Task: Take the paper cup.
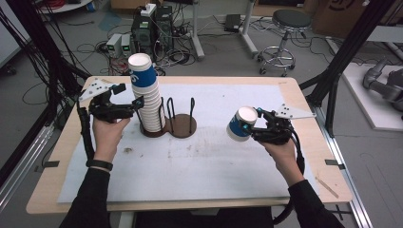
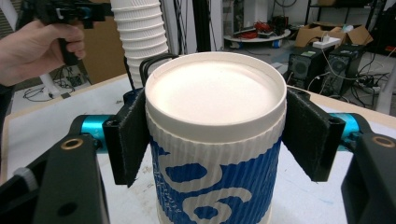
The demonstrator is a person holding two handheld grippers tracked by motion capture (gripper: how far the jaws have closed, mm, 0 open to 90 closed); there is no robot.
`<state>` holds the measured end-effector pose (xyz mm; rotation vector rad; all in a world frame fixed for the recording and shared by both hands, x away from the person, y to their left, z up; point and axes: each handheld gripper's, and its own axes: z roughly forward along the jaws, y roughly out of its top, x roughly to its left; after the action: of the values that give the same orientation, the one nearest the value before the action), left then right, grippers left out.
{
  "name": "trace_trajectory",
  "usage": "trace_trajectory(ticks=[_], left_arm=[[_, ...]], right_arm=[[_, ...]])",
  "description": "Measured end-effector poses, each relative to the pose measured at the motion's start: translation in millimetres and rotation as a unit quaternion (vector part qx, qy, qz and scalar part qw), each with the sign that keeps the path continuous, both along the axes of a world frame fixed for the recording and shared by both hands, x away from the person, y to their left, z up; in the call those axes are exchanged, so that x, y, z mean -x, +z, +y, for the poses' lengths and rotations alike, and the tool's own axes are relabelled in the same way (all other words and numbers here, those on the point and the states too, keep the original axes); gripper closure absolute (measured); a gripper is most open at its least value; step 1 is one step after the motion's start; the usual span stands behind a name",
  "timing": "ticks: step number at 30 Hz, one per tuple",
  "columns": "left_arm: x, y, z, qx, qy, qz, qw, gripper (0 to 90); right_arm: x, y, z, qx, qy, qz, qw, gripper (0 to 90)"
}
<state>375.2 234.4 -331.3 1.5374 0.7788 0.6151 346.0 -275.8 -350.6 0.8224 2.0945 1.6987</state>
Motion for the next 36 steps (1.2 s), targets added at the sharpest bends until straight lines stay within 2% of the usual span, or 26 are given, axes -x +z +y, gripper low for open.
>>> trace_trajectory(ticks=[5,9,13,16,24,33,36], left_arm=[[18.7,-6.8,-1.4,0.013,-0.01,-0.004,0.9999,6.8],[30.2,-19.6,-11.2,0.007,-0.023,-0.006,0.9997,6.8],[37.3,-29.9,-22.0,-0.006,-0.036,0.005,0.9993,6.8],[40.0,-34.3,-26.4,-0.011,-0.049,0.006,0.9987,6.8],[43.6,-43.7,-27.6,-0.02,-0.052,0.007,0.9984,6.8],[41.3,-44.6,-28.8,-0.016,-0.055,0.004,0.9984,6.7],[42.4,-44.1,-31.8,-0.025,-0.057,0.003,0.9981,6.8]], right_arm=[[-1.3,-0.6,0.8,0.0,0.001,0.0,1.0,29.3],[-2.4,-1.3,1.8,0.003,0.003,0.0,1.0,29.3],[-3.7,-1.9,2.1,0.005,0.001,0.0,1.0,29.4],[-3.1,-1.6,2.3,0.002,-0.001,0.001,1.0,29.3],[-3.4,-1.7,0.5,0.003,-0.004,0.004,1.0,29.3],[-2.1,-1.8,-2.4,0.002,-0.008,0.002,1.0,29.3],[-1.3,-1.1,-3.3,0.001,-0.01,0.002,1.0,29.4]])
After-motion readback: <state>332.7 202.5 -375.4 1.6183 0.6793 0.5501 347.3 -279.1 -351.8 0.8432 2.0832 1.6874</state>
